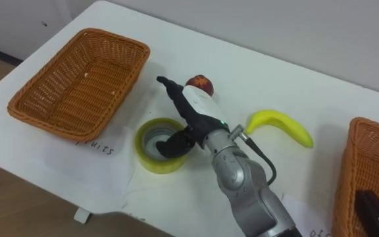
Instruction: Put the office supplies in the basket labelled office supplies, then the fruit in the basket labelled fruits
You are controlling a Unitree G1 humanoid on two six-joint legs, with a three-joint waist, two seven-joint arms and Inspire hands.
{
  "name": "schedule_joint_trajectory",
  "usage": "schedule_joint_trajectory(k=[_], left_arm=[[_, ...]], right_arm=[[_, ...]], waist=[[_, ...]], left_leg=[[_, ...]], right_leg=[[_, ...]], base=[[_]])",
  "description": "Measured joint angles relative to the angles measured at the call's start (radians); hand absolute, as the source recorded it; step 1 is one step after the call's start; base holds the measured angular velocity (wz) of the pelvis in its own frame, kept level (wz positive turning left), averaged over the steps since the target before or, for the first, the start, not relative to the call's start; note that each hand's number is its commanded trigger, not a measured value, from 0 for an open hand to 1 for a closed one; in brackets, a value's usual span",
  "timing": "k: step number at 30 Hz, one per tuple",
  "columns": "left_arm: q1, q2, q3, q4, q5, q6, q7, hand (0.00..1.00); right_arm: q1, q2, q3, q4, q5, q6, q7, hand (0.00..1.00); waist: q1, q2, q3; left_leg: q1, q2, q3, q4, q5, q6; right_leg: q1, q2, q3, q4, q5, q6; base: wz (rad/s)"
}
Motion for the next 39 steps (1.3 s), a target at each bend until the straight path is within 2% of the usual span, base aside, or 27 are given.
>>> schedule_joint_trajectory(k=[17,21,25,26,27,28,30,39], left_arm=[[-0.005,0.000,0.001,0.003,-0.001,0.015,0.000,0.00],[0.006,0.001,0.001,0.003,-0.001,0.015,0.000,0.00],[0.008,0.001,0.003,0.003,-0.001,0.015,0.000,0.00],[0.008,0.001,0.005,0.003,-0.001,0.015,0.000,0.00],[0.007,0.001,0.010,0.002,-0.001,0.015,0.000,0.00],[0.008,0.002,0.011,0.002,-0.001,0.015,0.000,0.00],[0.009,0.002,0.013,0.002,-0.001,0.015,0.000,0.00],[-0.002,0.006,0.020,0.002,-0.003,0.020,0.000,0.00]], right_arm=[[-0.022,0.000,-0.004,0.001,0.000,0.028,0.100,0.00],[-0.027,0.000,-0.007,0.002,0.000,0.029,0.144,0.00],[-0.027,-0.001,-0.017,0.002,0.004,0.036,0.178,0.00],[-0.027,-0.001,-0.017,0.002,0.004,0.040,0.183,0.07],[-0.027,-0.002,-0.018,0.002,0.005,0.045,0.190,0.35],[-0.027,-0.002,-0.020,0.001,0.005,0.049,0.196,0.77],[-0.027,-0.002,-0.023,0.001,0.005,0.049,0.205,1.00],[-0.027,-0.002,-0.024,0.006,0.020,0.071,0.227,1.00]], waist=[[0.000,-0.001,-0.0019],[-0.001,-0.009,-0.0050],[-0.001,-0.023,-0.0042],[-0.001,-0.025,-0.0044],[-0.001,-0.029,-0.0039],[-0.001,-0.032,-0.0035],[-0.001,-0.035,-0.0035],[-0.002,-0.043,-0.0004]], left_leg=[[0.008,0.000,0.003,-0.001,0.000,0.000],[0.008,0.000,0.004,-0.002,0.000,0.000],[0.009,0.000,0.004,-0.002,0.000,0.000],[0.009,0.000,0.004,-0.002,0.000,0.000],[0.009,0.000,0.004,-0.002,0.000,0.000],[0.009,0.000,0.003,-0.003,0.000,0.000],[0.009,0.000,0.003,-0.005,0.000,0.000],[0.018,0.000,0.000,-0.009,0.000,0.000]], right_leg=[[0.003,0.001,0.006,0.000,0.000,0.000],[0.004,0.000,0.006,0.000,-0.001,0.002],[0.006,0.000,0.004,0.000,-0.001,0.002],[0.006,0.000,0.004,0.000,-0.001,0.002],[0.006,0.000,0.004,0.000,-0.002,0.003],[0.006,0.000,0.004,0.000,-0.002,0.003],[0.006,0.000,0.003,0.000,-0.002,0.003],[0.015,0.000,0.000,-0.001,-0.002,0.003]], base=[[0.00],[0.00],[0.00],[0.00],[0.00],[0.00],[0.00],[0.00]])
